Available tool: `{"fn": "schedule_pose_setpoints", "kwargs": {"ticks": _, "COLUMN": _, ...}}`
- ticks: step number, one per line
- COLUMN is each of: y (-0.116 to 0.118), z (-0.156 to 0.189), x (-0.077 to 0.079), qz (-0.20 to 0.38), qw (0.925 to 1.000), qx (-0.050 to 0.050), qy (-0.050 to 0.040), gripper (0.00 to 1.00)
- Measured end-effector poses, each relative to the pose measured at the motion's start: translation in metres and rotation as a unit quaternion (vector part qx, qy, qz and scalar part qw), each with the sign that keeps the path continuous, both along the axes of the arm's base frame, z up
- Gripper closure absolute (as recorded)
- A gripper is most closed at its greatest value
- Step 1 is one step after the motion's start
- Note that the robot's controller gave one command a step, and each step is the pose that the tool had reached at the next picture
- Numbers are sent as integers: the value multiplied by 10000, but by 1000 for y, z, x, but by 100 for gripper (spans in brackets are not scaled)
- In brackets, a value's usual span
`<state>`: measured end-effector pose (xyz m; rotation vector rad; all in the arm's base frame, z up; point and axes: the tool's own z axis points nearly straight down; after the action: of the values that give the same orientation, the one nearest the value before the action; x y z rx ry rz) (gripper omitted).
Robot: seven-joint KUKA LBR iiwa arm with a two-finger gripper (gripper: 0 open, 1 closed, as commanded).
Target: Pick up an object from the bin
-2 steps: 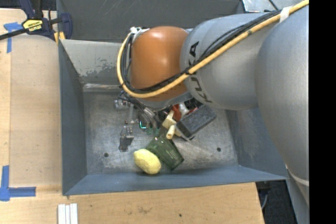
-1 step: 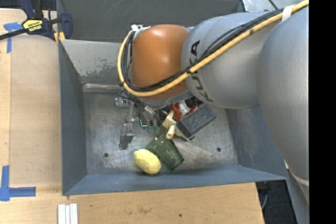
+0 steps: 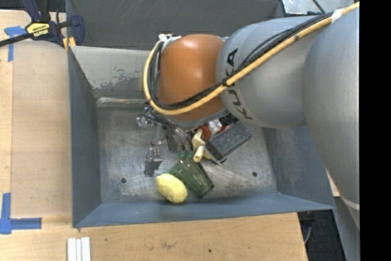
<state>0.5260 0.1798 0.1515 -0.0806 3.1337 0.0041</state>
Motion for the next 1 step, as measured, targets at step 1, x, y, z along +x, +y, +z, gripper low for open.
{"fn": "schedule_pose_setpoints", "kwargs": {"ticks": 1, "y": -55, "z": -51, "x": 35, "qz": 596, "qw": 9982, "qx": -11, "qy": -3, "gripper": 0}}
